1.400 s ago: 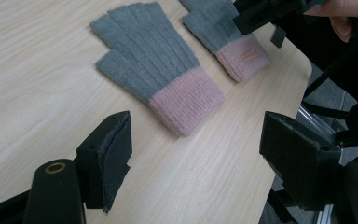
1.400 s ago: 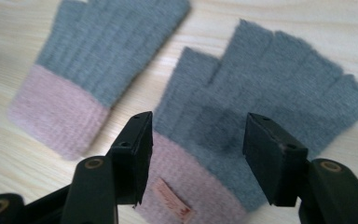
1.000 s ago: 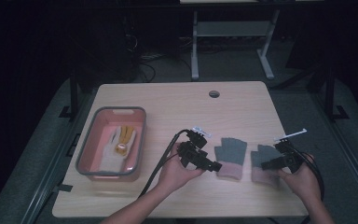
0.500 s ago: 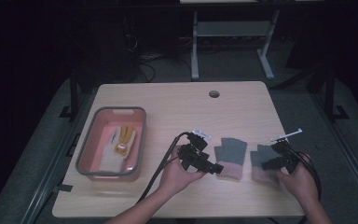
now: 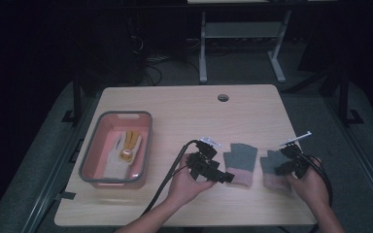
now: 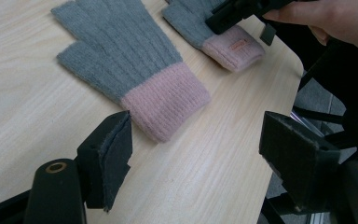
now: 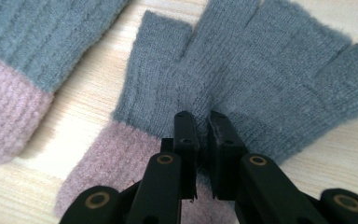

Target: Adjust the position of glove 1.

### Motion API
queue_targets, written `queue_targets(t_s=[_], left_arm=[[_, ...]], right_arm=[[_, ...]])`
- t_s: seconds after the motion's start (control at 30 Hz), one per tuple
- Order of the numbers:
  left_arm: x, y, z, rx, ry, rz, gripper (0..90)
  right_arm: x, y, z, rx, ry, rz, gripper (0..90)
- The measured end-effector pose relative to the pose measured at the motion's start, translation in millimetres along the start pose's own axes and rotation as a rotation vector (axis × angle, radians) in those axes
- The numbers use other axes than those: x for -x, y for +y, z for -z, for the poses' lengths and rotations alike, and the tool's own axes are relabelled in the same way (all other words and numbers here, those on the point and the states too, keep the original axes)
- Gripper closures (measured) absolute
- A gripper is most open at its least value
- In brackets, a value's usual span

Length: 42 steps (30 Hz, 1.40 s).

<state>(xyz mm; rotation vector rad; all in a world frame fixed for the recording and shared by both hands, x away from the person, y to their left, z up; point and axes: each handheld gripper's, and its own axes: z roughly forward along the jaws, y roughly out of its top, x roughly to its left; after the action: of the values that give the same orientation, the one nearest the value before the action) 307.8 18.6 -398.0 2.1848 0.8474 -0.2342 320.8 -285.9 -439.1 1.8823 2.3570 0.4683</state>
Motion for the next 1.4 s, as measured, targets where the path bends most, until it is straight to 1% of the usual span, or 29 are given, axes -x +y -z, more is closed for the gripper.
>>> queue_targets(t_s=[0.1,0.27,0.37,0.53,0.63,0.83,0.87,0.97,1.1,1.13,1.4], left_arm=[[-1.0,0.2,1.4,0.008,0.001,0.003,25.7],[-3.9,0.3,5.5,0.018,0.002,0.005,25.7],[-5.2,-1.2,7.4,0.019,0.005,0.006,25.7],[-7.8,-4.1,10.8,0.031,0.012,0.021,25.6],[-9.1,-4.8,12.5,0.03,0.017,0.017,25.6],[-10.4,-5.1,13.8,0.036,0.021,0.022,25.6],[-11.2,-5.1,14.2,0.035,0.024,0.016,25.6],[-11.2,-5.7,14.6,0.043,0.027,0.024,25.6],[-11.5,-5.8,17.1,0.039,0.033,0.019,25.6],[-11.1,-5.8,17.8,0.044,0.033,0.024,25.6],[-12.8,-6.5,22.7,0.055,0.043,0.026,25.7]], right_arm=[[2.6,0.9,0.8,-0.008,0.023,-0.012,84.6],[1.8,1.6,3.0,-0.01,0.028,-0.008,85.5],[1.4,1.0,4.6,-0.017,0.045,-0.015,85.7],[-0.4,0.5,7.9,-0.01,0.049,-0.013,85.7],[-1.9,1.3,12.0,-0.005,0.05,-0.012,85.7],[-5.1,3.9,22.5,0.018,0.055,-0.004,85.7],[-6.2,4.9,24.7,0.022,0.052,-0.002,85.7],[-9.8,7.7,28.3,0.027,0.056,0.004,85.6],[-16.0,11.8,32.0,0.036,0.057,0.019,85.6],[-17.8,12.6,33.1,0.039,0.061,0.021,85.6],[-33.5,22.1,39.9,0.055,0.075,0.04,85.6]])
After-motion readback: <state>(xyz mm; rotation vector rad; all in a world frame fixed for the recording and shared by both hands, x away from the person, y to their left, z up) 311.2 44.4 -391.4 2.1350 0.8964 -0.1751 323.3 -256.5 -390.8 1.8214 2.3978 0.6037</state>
